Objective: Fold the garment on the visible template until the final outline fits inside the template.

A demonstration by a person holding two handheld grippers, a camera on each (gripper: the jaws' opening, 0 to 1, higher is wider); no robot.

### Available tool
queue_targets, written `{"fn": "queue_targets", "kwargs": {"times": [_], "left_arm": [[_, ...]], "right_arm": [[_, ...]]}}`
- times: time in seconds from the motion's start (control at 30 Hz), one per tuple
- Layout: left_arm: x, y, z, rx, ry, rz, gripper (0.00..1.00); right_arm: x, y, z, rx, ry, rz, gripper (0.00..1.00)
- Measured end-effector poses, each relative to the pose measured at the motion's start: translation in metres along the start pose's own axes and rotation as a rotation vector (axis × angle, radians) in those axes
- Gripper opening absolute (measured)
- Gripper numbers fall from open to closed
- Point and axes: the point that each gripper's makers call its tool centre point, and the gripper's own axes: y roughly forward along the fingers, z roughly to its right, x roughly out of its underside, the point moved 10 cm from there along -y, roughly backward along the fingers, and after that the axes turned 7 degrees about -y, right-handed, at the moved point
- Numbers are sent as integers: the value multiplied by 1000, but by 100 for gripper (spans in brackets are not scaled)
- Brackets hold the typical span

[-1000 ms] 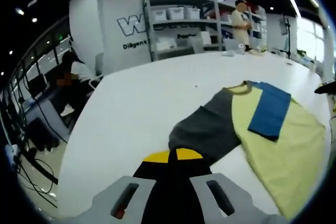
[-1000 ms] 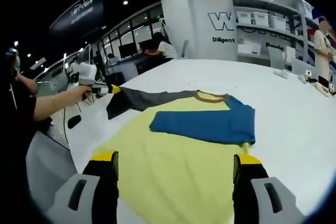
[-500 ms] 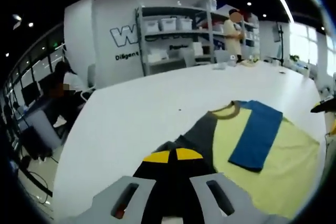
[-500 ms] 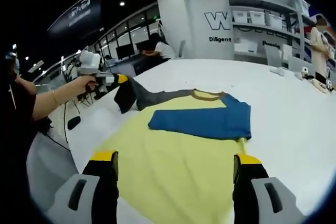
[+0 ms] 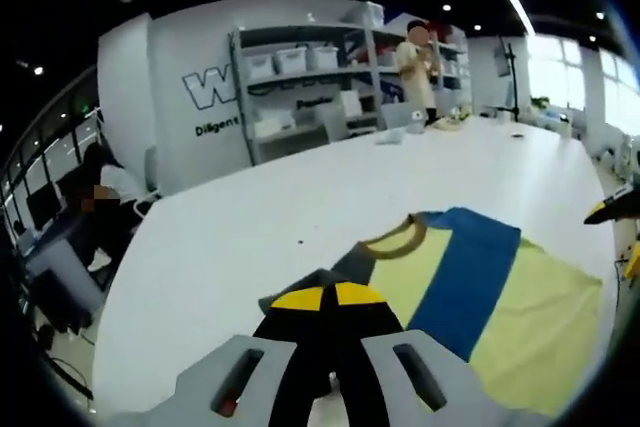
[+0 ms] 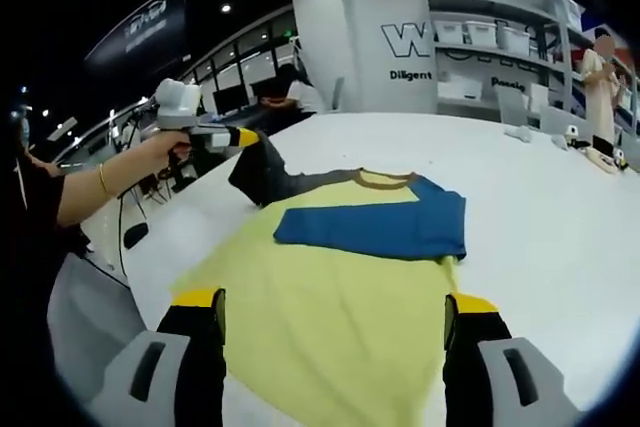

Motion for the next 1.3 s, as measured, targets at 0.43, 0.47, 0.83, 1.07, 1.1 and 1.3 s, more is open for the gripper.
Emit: {"fn": "queue_targets", "kwargs": {"times": [0.43, 0.47, 0.83, 1.07, 1.1, 1.3], "left_arm": [[-1, 29, 55, 45, 110, -42, 0], [-1, 30, 62, 50, 116, -45, 0], [15, 41, 106, 109, 230, -80, 0], [32, 44, 126, 137, 313, -123, 0], [34, 45, 128, 135, 327, -130, 1], [45, 49, 135, 165, 322, -163, 1]], "right_arm": [[8, -5, 5, 48, 30, -5, 88], [9, -5, 5, 48, 33, -7, 88], [19, -9, 7, 78, 54, -24, 88], [23, -9, 8, 93, 54, -36, 88], [23, -9, 8, 94, 49, -39, 88], [25, -6, 9, 92, 49, -51, 88]]}}
